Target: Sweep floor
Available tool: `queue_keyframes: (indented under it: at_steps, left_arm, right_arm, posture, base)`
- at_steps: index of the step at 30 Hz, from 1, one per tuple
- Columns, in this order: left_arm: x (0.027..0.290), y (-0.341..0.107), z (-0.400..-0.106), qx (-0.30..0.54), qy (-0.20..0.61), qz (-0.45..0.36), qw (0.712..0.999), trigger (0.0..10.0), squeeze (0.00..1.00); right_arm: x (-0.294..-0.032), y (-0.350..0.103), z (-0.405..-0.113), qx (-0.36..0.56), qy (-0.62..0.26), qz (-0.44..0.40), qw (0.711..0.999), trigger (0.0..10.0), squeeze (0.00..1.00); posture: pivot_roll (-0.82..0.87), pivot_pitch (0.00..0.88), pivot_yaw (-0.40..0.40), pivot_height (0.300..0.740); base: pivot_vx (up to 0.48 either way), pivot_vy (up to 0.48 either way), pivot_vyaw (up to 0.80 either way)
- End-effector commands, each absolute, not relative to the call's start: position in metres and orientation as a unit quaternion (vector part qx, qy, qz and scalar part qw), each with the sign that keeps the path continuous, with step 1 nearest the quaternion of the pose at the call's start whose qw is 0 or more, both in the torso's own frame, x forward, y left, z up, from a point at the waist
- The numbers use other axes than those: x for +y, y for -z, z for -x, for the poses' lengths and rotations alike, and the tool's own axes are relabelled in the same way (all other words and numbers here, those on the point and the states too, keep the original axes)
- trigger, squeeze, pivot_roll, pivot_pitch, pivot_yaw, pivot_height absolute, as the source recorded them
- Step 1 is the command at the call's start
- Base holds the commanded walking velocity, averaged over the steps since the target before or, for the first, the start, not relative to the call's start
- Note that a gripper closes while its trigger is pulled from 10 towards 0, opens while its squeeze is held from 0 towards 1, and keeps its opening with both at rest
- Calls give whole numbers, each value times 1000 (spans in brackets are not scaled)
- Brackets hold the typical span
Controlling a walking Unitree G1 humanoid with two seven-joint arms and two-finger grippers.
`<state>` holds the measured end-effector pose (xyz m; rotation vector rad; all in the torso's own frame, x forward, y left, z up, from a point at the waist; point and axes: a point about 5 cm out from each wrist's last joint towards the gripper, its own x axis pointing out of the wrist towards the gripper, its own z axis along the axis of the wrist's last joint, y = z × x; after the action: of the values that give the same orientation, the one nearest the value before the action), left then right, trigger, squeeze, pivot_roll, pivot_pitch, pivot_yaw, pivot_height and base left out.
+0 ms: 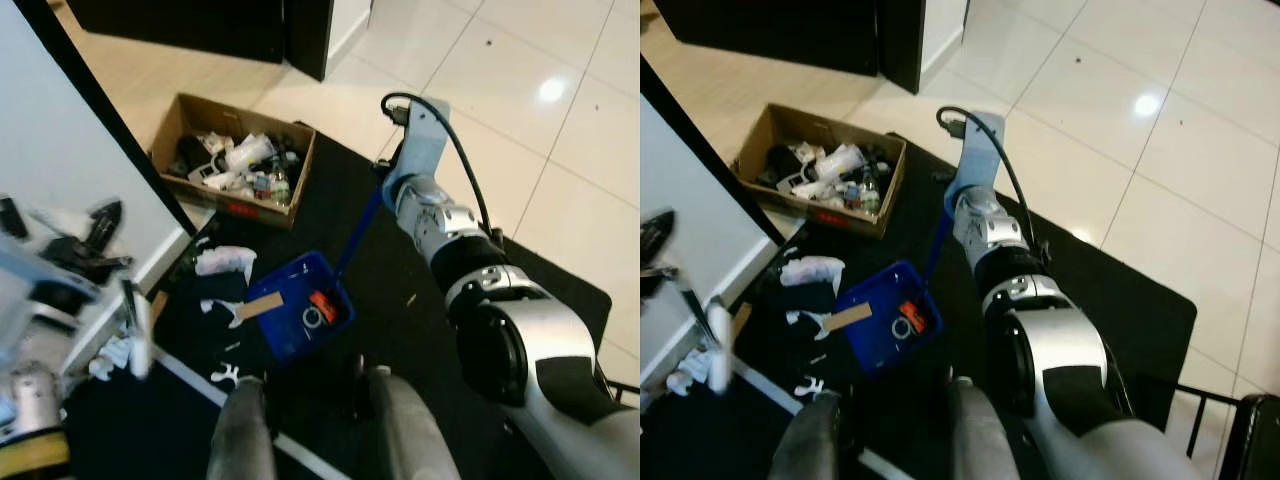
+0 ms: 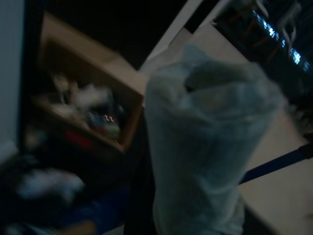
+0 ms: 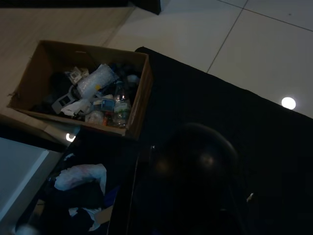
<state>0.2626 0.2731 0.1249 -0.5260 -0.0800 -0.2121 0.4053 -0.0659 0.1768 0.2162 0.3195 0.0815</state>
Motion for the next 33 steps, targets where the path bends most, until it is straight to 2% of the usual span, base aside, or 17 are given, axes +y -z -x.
queue_keyframes:
  at_steps: [1, 4, 5, 7, 9, 10, 11, 13, 14, 15, 17, 25, 28, 30, 31, 32, 33]
  left_arm:
    - [234, -92, -268, 14, 138, 312, 940, 10000, 0]
    - [205, -85, -275, 24, 166, 357, 919, 10000, 0]
    - [205, -85, -275, 24, 166, 357, 919, 10000, 0]
    - [185, -89, -282, 14, 184, 406, 895, 10000, 0]
    - [185, -89, -282, 14, 184, 406, 895, 10000, 0]
    - [170, -94, -285, 7, 202, 442, 874, 10000, 0]
    - [170, -94, -285, 7, 202, 442, 874, 10000, 0]
    - [137, -104, -286, 3, 247, 493, 834, 10000, 0]
    - [137, -104, -286, 3, 247, 493, 834, 10000, 0]
    - [97, -113, -277, 20, 311, 515, 798, 10000, 0]
    - [77, -119, -270, 31, 341, 527, 778, 10000, 0]
    - [50, -144, -261, 13, 392, 549, 738, 10000, 0]
    - [49, -149, -261, 7, 395, 552, 734, 10000, 0]
    - [57, -157, -261, -12, 398, 532, 747, 10000, 0]
    - [67, -165, -260, -29, 400, 497, 770, 10000, 0]
    - [67, -165, -260, -29, 400, 497, 770, 10000, 0]
    - [73, -170, -259, -40, 400, 471, 785, 10000, 0]
  right_arm:
    - [-60, -137, -390, 243, -50, -131, 960, 10000, 0]
    - [-64, -137, -391, 244, -44, -131, 960, 10000, 0]
    - [-64, -137, -391, 244, -44, -131, 960, 10000, 0]
    - [-65, -136, -391, 244, -42, -131, 960, 10000, 0]
    - [-65, -136, -391, 244, -42, -131, 960, 10000, 0]
    - [-65, -136, -391, 244, -41, -131, 960, 10000, 0]
    - [-65, -136, -391, 244, -41, -131, 960, 10000, 0]
    - [-65, -136, -391, 244, -41, -132, 960, 10000, 0]
    - [-65, -136, -391, 244, -41, -132, 960, 10000, 0]
    - [-65, -136, -391, 244, -41, -133, 960, 10000, 0]
    - [-64, -137, -391, 244, -42, -133, 960, 10000, 0]
    - [-63, -138, -391, 242, -43, -134, 960, 10000, 0]
    - [-63, -138, -391, 242, -44, -134, 960, 10000, 0]
    - [-64, -137, -391, 241, -43, -137, 960, 10000, 0]
    - [-65, -137, -391, 241, -41, -141, 959, 10000, 0]
    - [-65, -137, -391, 241, -41, -141, 959, 10000, 0]
    - [-67, -136, -391, 242, -40, -143, 959, 10000, 0]
  posture:
    - [-83, 377, -84, 740]
    - [-90, 381, -80, 740]
    - [-90, 381, -80, 740]
    - [-96, 380, -80, 740]
    - [-96, 380, -80, 740]
    - [-100, 382, -79, 740]
    - [-100, 382, -79, 740]
    - [-99, 382, -80, 740]
    - [-99, 382, -80, 740]
    - [-96, 382, -77, 740]
    - [-97, 380, -79, 740]
    - [-87, 373, -80, 740]
    - [-83, 369, -79, 740]
    - [-71, 363, -74, 740]
    - [-60, 357, -70, 740]
    - [-60, 357, -70, 740]
    - [-57, 356, -69, 740]
  base:
    - [0, 0, 0]
    - [0, 0, 0]
    - [0, 0, 0]
    - [0, 0, 0]
    - [0, 0, 0]
    - [0, 0, 0]
    - [0, 0, 0]
    - [0, 0, 0]
    - [0, 0, 0]
    - [0, 0, 0]
    - [0, 0, 0]
    - [0, 0, 0]
    - [0, 0, 0]
    - [0, 0, 0]
    - [0, 0, 0]
    - [0, 0, 0]
    - [0, 0, 0]
